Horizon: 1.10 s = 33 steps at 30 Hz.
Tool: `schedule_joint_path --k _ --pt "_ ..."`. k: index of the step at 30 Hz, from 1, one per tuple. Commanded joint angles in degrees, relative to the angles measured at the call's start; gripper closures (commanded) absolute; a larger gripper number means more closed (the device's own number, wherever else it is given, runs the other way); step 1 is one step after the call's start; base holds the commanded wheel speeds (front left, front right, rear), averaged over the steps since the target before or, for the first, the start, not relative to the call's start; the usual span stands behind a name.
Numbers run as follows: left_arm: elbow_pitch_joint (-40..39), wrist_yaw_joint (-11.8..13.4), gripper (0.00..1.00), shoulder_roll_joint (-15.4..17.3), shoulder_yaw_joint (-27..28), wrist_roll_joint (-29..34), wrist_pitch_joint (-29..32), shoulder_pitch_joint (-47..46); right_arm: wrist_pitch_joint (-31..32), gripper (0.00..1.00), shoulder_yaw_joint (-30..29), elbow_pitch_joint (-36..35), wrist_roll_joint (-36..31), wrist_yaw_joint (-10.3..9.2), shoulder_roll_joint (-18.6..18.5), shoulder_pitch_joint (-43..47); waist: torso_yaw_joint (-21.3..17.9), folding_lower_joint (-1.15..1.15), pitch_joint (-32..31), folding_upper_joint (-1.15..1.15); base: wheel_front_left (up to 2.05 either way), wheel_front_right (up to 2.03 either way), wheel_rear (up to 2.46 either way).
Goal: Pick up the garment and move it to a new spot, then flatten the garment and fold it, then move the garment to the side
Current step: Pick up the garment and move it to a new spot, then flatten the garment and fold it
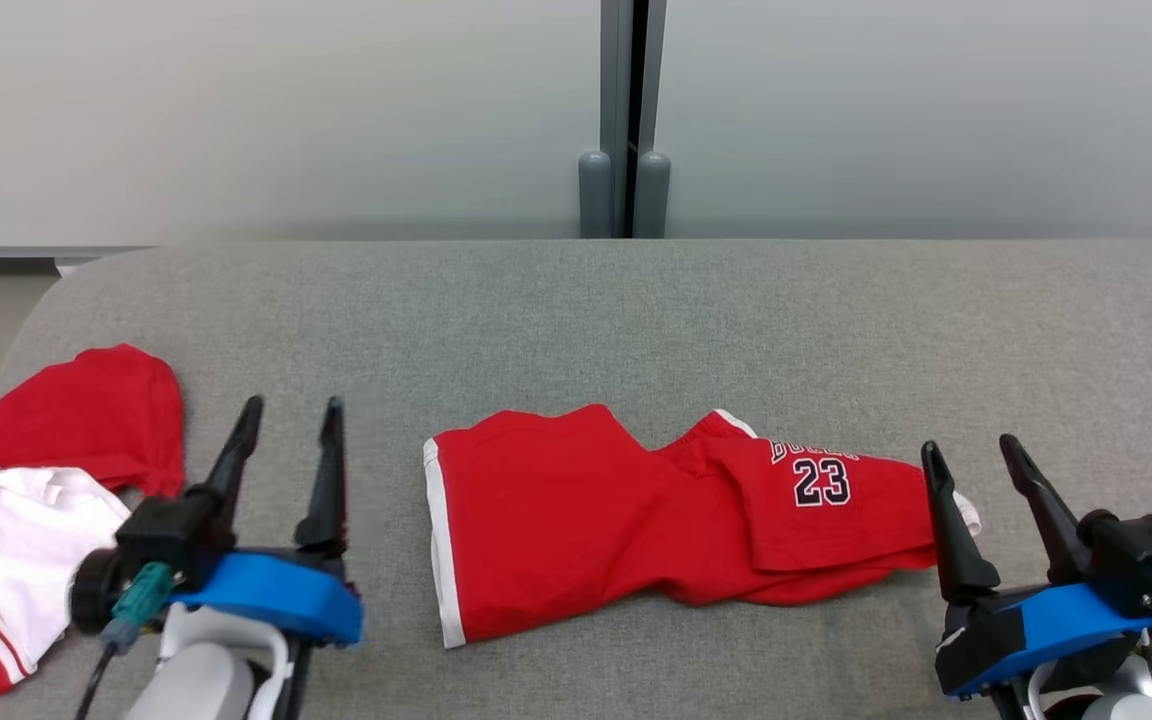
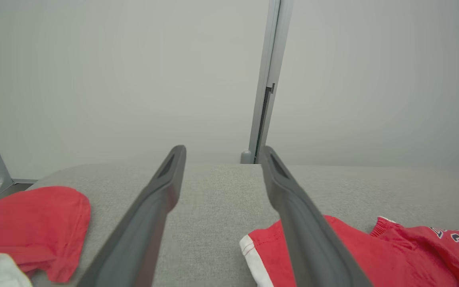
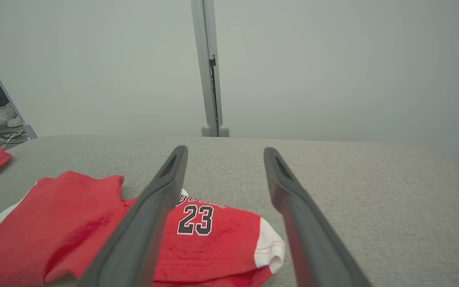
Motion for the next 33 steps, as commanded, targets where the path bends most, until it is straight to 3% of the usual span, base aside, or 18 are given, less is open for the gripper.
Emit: schedule_joint_path --k 1,9,33 --pt "-0.3 0.3 0.0 0.6 0.8 -0.2 -0.3 1.3 0.3 0.0 0.2 -0.2 -0.1 0.0 0.0 0.8 -0.1 0.01 -0.5 0.0 0.0 0.0 0.0" --pt "-1.6 0.1 0.0 3.0 3.0 1.3 -0.3 6.5 1.4 0.0 0.9 -0.7 -0.2 0.0 0.0 3.1 -1.2 0.01 -2.9 0.0 0.0 0.0 0.0" --pt "-2.8 0.6 0.0 3.6 2.3 1.4 -0.3 9.9 2.8 0.0 0.7 -2.3 0.3 0.0 0.0 6.2 -1.9 0.01 -4.8 0.0 0.0 0.0 0.0"
